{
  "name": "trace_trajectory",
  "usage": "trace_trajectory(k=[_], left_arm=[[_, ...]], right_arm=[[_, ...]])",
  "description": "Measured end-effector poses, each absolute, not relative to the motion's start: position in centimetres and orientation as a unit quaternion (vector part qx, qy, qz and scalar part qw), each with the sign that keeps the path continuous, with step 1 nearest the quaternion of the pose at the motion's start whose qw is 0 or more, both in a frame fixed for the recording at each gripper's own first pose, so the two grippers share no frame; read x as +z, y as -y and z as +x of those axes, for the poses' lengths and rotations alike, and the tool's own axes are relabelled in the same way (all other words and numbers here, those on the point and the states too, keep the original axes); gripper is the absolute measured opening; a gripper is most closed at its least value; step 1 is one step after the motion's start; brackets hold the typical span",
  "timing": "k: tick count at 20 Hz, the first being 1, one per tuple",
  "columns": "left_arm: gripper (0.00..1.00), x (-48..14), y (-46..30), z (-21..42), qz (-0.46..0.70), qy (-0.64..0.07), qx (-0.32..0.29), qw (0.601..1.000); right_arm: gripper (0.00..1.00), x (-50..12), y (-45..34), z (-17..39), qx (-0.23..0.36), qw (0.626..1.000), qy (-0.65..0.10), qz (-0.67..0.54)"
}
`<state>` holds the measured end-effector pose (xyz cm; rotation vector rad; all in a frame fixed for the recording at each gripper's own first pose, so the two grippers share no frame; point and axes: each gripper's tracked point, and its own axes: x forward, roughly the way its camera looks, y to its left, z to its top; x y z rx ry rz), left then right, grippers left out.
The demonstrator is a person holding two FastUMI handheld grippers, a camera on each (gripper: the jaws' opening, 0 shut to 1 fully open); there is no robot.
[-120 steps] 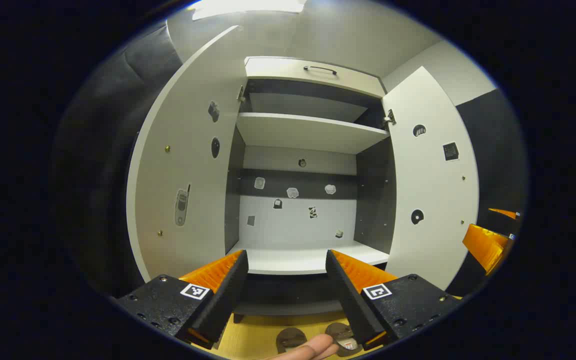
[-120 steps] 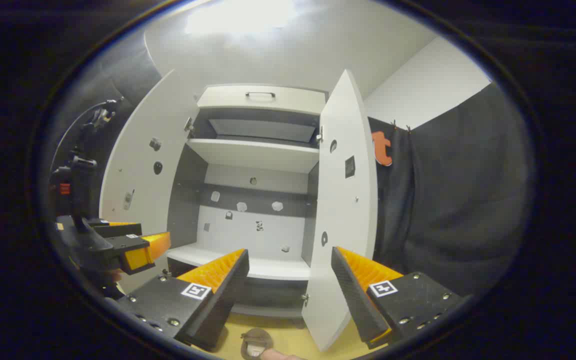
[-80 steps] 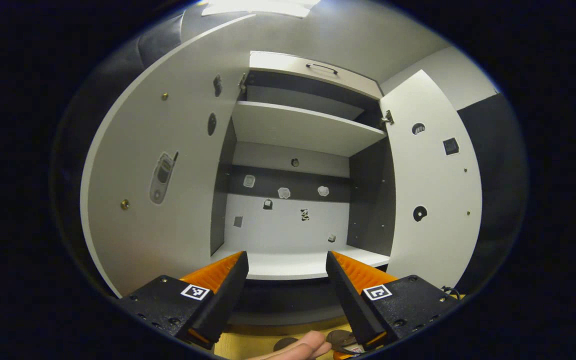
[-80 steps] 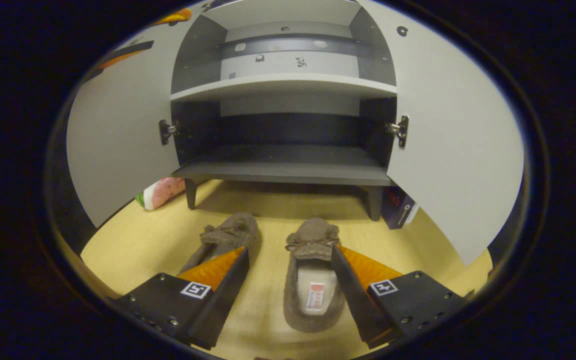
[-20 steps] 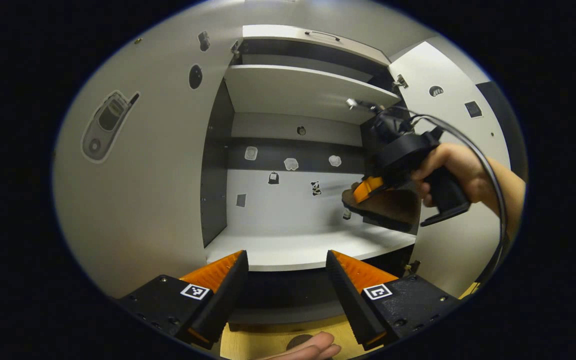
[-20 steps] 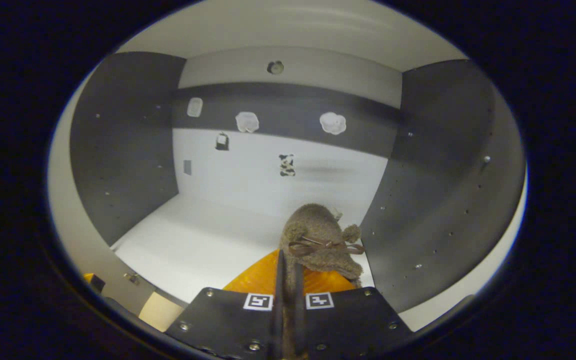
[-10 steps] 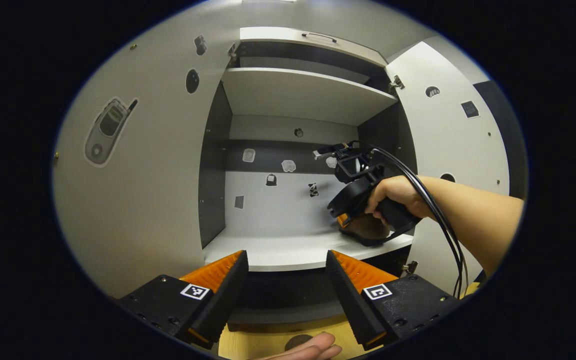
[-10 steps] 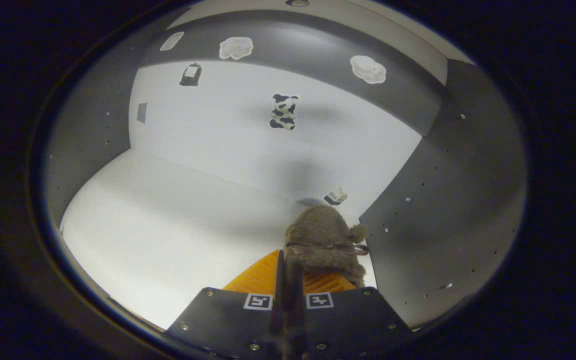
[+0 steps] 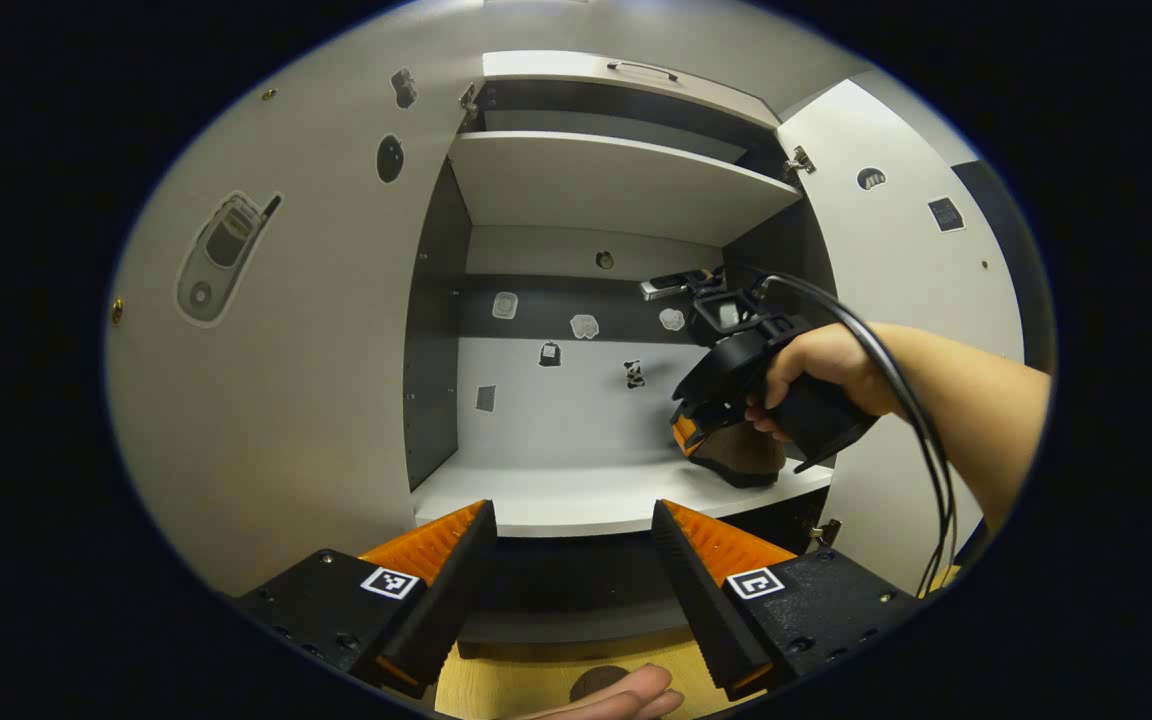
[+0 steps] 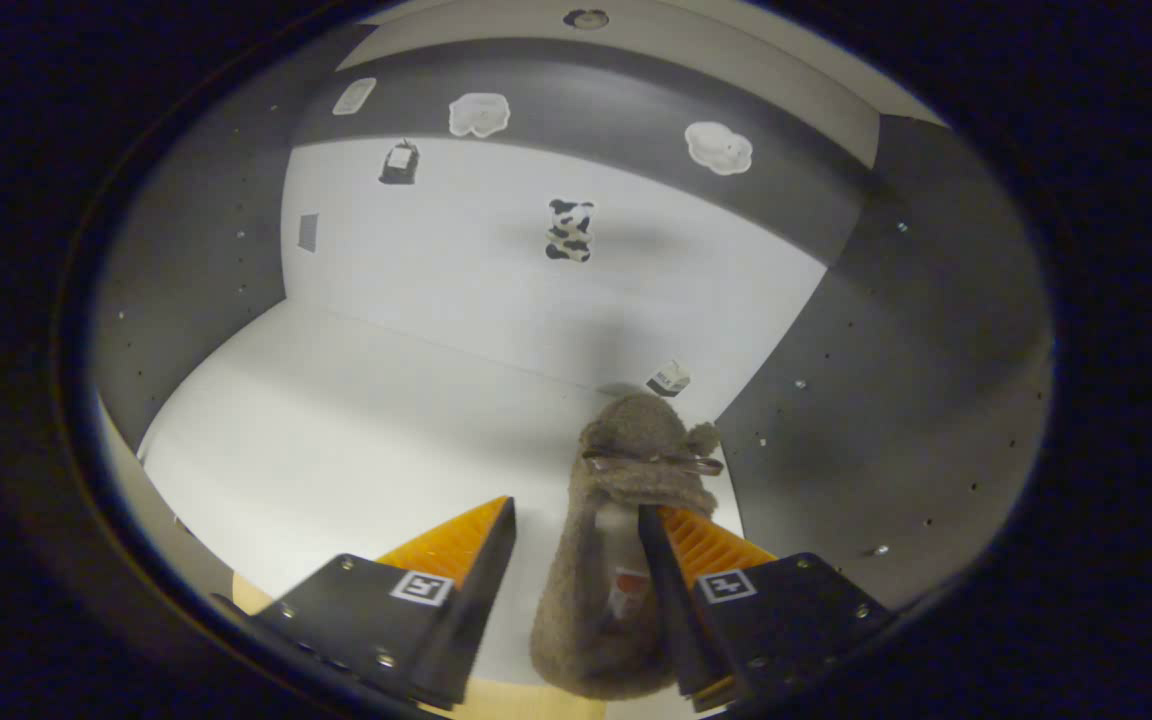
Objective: Grab one shoe with the right hand and put it into the shoe cabinet, grab the other shoe with the left hand and put it into the shoe cabinet; then close the right door with the right hand and the left door with the left hand.
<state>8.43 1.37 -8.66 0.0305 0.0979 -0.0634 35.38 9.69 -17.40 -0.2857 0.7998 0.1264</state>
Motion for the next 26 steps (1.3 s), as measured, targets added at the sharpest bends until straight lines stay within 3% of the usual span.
trace_trajectory(k=[2,9,13,26], left_arm=[[0.96,-8.8,-1.1,8.4,0.013,-0.053,-0.032,0.998],[0.96,-10.4,-0.9,7.6,0.027,-0.077,-0.012,0.997],[0.96,-12.2,0.1,6.4,0.019,-0.099,-0.015,0.995],[0.97,-28.0,-1.7,0.4,0.025,-0.221,-0.031,0.975]], right_arm=[[0.98,-15.3,-9.8,34.3,0.067,0.918,-0.369,-0.127],[0.98,-6.0,-8.9,27.7,0.073,0.960,-0.243,-0.119],[0.98,-3.6,-9.0,21.7,0.087,0.976,-0.192,-0.047],[0.98,-6.1,-6.7,9.2,0.049,0.997,-0.049,-0.014]])
